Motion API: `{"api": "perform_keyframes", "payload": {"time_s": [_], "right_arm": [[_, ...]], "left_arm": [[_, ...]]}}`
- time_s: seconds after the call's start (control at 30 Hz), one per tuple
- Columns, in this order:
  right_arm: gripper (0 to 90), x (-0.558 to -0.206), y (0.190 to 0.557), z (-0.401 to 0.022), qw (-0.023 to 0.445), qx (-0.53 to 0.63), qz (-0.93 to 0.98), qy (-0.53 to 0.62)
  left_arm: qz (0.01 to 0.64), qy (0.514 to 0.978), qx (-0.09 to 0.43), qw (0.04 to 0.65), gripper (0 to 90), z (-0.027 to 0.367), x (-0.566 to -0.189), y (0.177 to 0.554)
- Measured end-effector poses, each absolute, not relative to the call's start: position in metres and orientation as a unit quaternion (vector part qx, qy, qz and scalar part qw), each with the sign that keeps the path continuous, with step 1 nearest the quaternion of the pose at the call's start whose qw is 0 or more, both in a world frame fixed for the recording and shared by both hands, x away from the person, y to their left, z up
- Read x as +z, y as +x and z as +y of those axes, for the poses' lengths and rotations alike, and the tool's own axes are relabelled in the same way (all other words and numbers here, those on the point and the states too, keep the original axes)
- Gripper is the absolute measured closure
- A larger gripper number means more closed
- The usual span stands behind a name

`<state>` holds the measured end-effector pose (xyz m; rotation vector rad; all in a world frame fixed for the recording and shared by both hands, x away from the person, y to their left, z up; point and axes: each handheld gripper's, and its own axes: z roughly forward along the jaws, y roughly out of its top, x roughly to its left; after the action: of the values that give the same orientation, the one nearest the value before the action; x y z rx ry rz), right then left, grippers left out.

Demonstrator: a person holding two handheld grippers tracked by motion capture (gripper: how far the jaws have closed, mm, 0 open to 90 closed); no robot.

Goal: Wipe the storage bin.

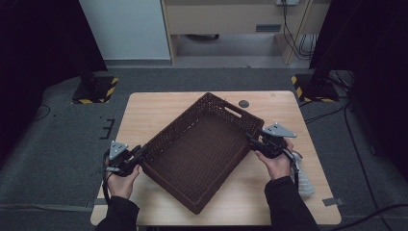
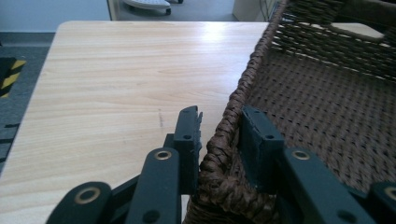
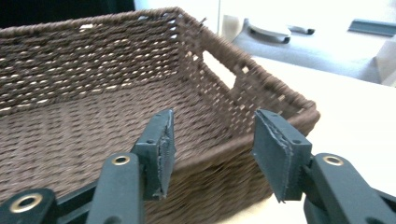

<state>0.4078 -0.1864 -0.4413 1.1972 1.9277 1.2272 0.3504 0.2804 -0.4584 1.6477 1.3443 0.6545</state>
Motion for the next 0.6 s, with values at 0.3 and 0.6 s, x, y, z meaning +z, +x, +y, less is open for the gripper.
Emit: {"api": "perform_keyframes", "payload": {"time_s": [0.3,0.6], "right_arm": [[44.3,-0.448,0.415,-0.189,0.292,0.44,0.726,0.441],[44.9,-0.449,0.407,-0.194,0.277,0.451,0.721,0.446]], "left_arm": [[0.543,0.654,0.27,0.452,59.1,0.283,-0.457,0.355],[0.543,0.648,0.29,0.449,43.4,0.276,-0.448,0.326]]}}
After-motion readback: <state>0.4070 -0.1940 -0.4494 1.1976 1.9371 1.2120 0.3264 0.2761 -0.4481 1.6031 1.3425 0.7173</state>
